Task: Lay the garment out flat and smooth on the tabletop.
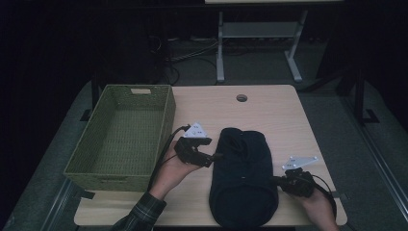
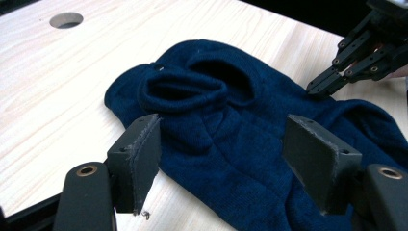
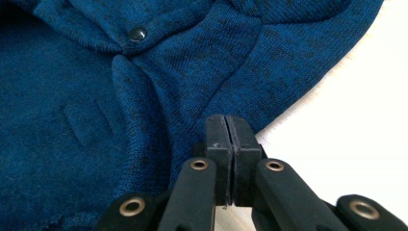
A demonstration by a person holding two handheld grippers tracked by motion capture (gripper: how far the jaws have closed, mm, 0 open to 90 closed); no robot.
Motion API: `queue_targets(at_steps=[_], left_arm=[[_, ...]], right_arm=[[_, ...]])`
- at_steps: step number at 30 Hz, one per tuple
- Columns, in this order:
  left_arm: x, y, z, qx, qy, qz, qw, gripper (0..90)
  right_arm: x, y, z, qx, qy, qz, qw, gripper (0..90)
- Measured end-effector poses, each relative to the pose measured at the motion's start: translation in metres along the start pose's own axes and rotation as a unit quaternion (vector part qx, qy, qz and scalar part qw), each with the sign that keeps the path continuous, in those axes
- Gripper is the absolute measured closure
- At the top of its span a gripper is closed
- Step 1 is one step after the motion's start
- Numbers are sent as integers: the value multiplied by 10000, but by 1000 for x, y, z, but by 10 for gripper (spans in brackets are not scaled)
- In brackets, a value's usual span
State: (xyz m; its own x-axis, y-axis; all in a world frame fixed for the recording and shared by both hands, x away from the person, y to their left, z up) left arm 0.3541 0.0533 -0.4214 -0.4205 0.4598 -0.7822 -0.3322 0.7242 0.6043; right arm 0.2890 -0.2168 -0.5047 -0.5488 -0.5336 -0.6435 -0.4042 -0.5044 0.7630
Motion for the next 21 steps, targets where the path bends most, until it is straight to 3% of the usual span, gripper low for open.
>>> queue_targets(at_steps=[15, 17, 21], left_arm=[[7, -5, 6, -60, 114, 82, 9999, 292], [7, -6, 7, -82, 131, 73, 9999, 292], [8, -7, 9, -106, 124, 114, 9998, 292]], right_arm=[[-15, -15, -7, 27, 147, 11, 9999, 875], [-16, -14, -7, 7, 151, -8, 9999, 831], [-18, -11, -8, -73, 15, -147, 9999, 643]])
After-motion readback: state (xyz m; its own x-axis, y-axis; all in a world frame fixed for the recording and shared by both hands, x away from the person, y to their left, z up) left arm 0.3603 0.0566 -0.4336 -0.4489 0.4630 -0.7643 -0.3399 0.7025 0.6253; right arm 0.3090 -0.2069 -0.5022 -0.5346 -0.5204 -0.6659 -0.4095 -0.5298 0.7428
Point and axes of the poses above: each handheld gripper's, and its own axes: y roughly backward along the jaws, x roughly out of its underside, z roughly to its left, the point moved 6 cm from there along -y, roughly forward along the jaws, and after that the axes turned 5 degrees about y, right-handed, at the moved point
